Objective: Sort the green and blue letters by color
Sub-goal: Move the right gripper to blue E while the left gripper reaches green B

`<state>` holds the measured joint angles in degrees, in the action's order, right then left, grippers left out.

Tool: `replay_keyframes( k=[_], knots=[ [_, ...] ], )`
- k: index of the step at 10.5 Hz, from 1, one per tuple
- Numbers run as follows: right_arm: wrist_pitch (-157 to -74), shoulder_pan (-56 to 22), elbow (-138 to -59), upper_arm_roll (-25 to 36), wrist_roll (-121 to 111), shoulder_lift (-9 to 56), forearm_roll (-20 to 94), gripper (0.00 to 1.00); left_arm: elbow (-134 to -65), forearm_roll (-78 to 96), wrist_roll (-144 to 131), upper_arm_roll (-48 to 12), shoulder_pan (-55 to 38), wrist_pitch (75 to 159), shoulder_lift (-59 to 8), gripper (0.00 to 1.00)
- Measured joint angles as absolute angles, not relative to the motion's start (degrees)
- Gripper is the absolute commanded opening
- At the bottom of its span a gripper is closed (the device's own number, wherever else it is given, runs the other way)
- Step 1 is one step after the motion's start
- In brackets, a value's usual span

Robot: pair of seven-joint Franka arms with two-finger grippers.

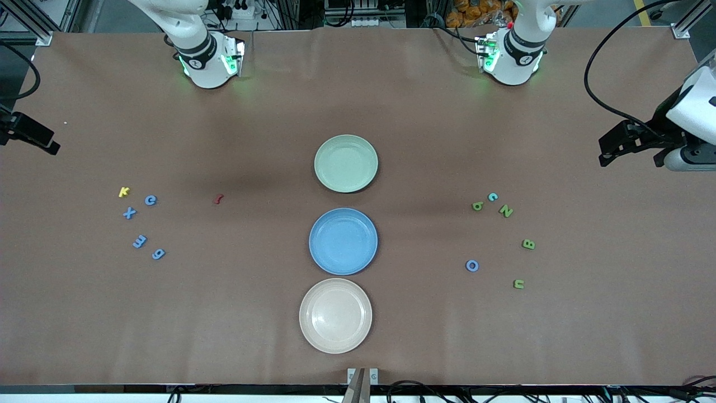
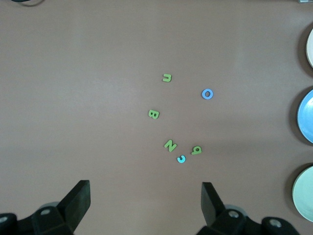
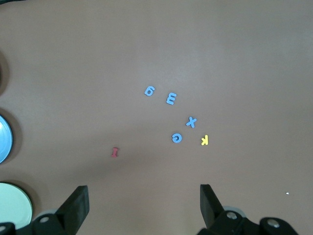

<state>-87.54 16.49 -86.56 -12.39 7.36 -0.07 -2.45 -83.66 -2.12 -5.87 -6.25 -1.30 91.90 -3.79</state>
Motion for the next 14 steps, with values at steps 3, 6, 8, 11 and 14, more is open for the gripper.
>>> replay_keyframes(
  k=[3,6,8,11,14],
  knots=[
    [-87.54,16.49,-86.56,-12.39,7.36,-0.07,-2.45,1.00,-83.66,-2.12,-5.87,-6.12,-1.26,91.88,-3.79,1.00],
    [-87.54,16.49,-86.56,-12.38,7.36,-0.06,-2.44,1.00,-84.26,-2.09,-4.40,-5.62,-1.16,91.84,-4.59,1.00],
    [-87.88,16.48,-86.70,-12.37,7.36,0.41,-2.43,1.00,-86.19,-2.07,-4.13,-5.62,-1.20,95.70,-7.52,1.00],
    [-91.15,16.62,-87.68,-12.05,7.36,2.18,-2.43,1.00,-89.00,-2.07,-2.49,-5.71,-1.31,102.21,-13.33,1.00],
    [-98.91,19.28,-93.28,-11.63,7.47,4.87,-2.42,1.00,-96.12,-2.07,-0.47,-5.56,-0.79,114.79,-18.32,1.00]
  ],
)
